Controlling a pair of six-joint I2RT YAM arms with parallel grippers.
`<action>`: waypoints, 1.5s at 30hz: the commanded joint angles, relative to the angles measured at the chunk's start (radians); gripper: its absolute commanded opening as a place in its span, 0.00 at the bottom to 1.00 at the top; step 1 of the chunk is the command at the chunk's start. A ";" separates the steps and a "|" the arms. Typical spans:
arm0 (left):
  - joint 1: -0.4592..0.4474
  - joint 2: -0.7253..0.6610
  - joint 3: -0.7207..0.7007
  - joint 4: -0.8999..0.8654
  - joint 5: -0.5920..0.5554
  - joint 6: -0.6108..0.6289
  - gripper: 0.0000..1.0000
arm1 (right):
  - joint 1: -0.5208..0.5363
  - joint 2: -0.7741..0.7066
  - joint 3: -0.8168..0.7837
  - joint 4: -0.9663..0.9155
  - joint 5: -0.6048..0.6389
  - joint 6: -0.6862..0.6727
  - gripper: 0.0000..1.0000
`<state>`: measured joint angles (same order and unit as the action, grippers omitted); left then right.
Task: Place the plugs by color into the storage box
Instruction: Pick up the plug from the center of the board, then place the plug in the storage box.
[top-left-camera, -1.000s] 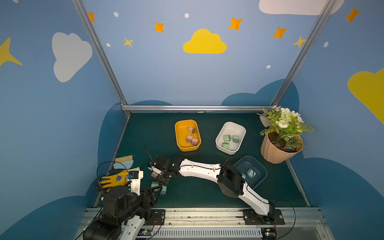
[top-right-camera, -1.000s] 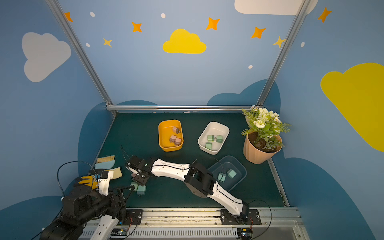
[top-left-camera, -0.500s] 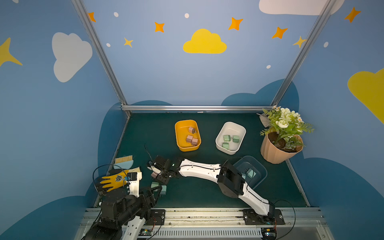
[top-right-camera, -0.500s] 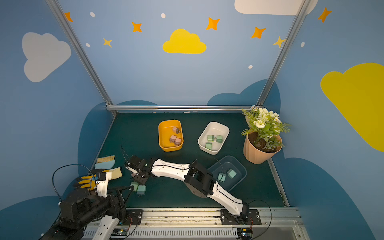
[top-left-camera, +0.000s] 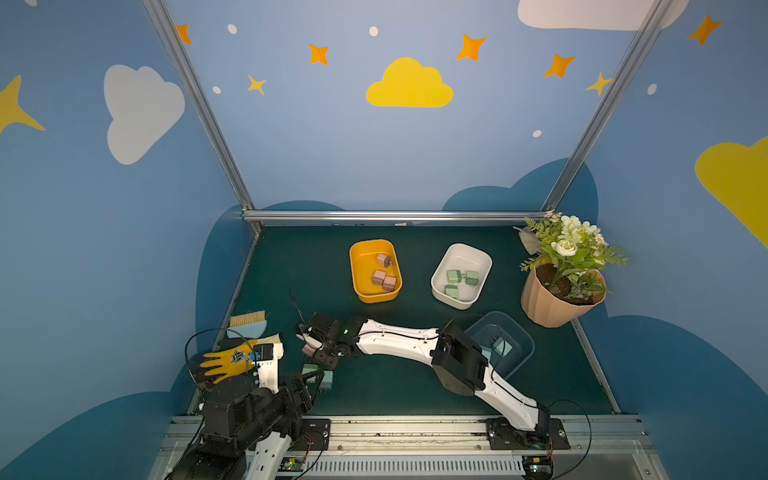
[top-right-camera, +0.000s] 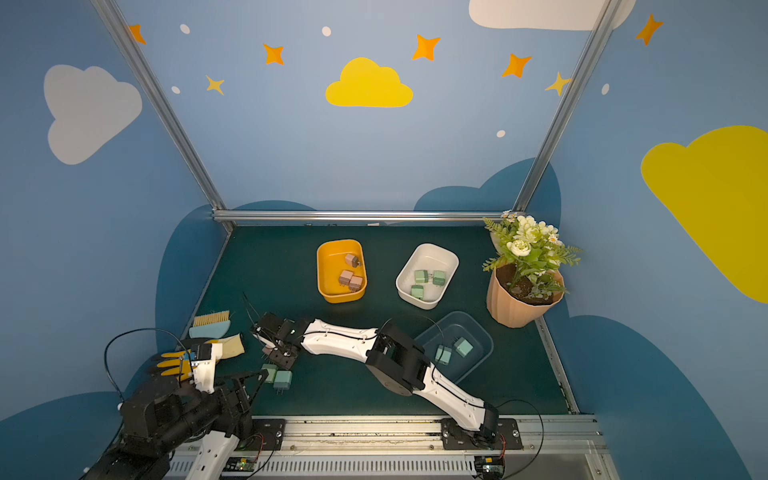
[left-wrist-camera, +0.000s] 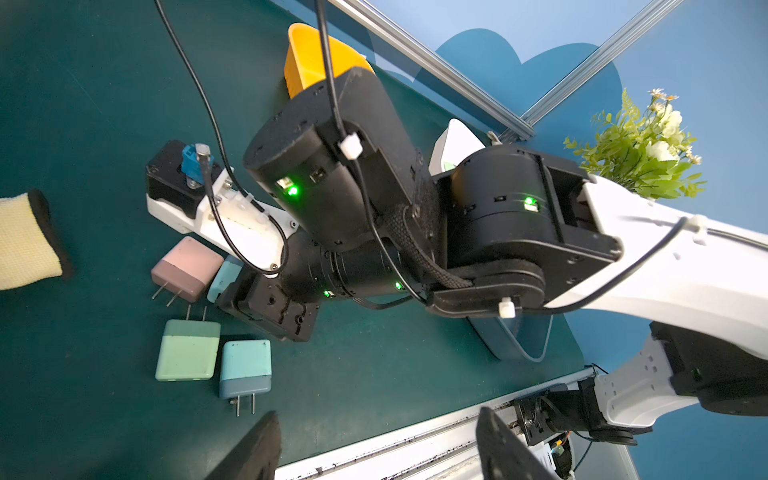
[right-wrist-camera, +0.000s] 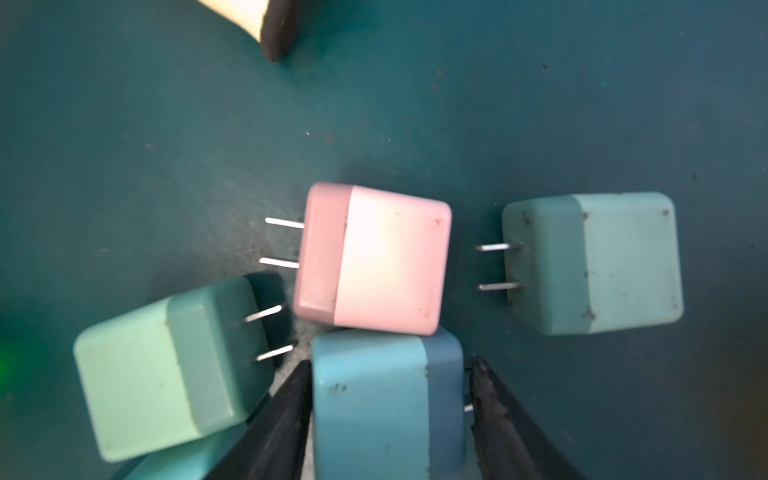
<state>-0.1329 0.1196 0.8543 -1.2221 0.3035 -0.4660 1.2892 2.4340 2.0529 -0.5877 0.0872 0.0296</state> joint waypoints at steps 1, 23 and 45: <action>0.013 0.054 -0.012 0.011 0.012 0.018 0.74 | 0.002 -0.021 -0.004 -0.031 0.043 0.025 0.55; 0.057 0.159 -0.162 0.455 0.166 -0.155 0.67 | -0.212 -0.572 -0.479 -0.017 -0.107 0.141 0.46; -0.355 0.736 -0.279 1.198 -0.009 -0.122 0.66 | -0.373 -0.857 -0.744 -0.226 0.066 0.331 0.44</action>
<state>-0.4423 0.7887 0.5629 -0.1619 0.3443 -0.6437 0.9375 1.6470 1.3350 -0.7483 0.1131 0.3004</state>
